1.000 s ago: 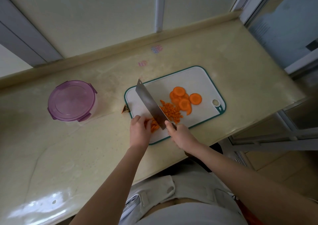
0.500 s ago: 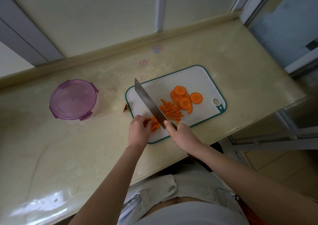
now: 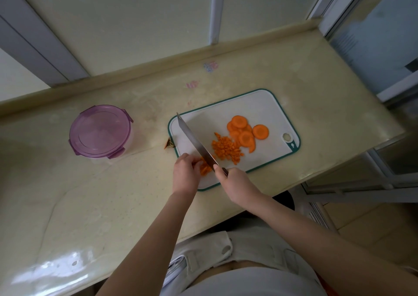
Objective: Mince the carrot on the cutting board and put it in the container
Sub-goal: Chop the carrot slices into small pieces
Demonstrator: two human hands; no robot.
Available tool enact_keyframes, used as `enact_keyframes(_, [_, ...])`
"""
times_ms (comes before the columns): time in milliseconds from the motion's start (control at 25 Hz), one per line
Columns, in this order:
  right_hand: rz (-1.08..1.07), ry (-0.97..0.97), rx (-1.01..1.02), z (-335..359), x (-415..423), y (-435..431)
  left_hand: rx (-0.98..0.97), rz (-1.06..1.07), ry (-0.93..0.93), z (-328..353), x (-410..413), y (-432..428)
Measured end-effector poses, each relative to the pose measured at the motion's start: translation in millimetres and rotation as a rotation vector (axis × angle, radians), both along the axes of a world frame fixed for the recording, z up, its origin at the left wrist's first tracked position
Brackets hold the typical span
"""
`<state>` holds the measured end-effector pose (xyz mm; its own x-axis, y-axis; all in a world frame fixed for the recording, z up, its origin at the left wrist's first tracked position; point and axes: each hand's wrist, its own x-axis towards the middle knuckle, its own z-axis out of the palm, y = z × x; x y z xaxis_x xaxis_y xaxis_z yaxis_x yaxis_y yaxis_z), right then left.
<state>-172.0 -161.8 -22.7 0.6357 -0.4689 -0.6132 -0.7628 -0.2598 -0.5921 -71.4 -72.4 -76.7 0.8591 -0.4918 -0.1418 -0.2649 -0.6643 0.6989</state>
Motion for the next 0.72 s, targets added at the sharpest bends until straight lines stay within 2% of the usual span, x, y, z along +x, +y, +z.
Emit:
enact_keyframes(280, [0.037, -0.011, -0.093, -13.7, 2.8, 7.1, 0.001, -0.005, 0.02, -2.4, 1.6, 0.7])
enact_keyframes(560, [-0.033, 0.007, 0.069, -15.1, 6.4, -20.9, -0.027, -0.028, -0.009, 1.2, -4.1, 0.6])
enact_keyframes(720, [-0.025, -0.033, -0.012, -10.4, 11.7, -20.5, -0.012, -0.037, -0.01, 2.1, -5.0, 0.4])
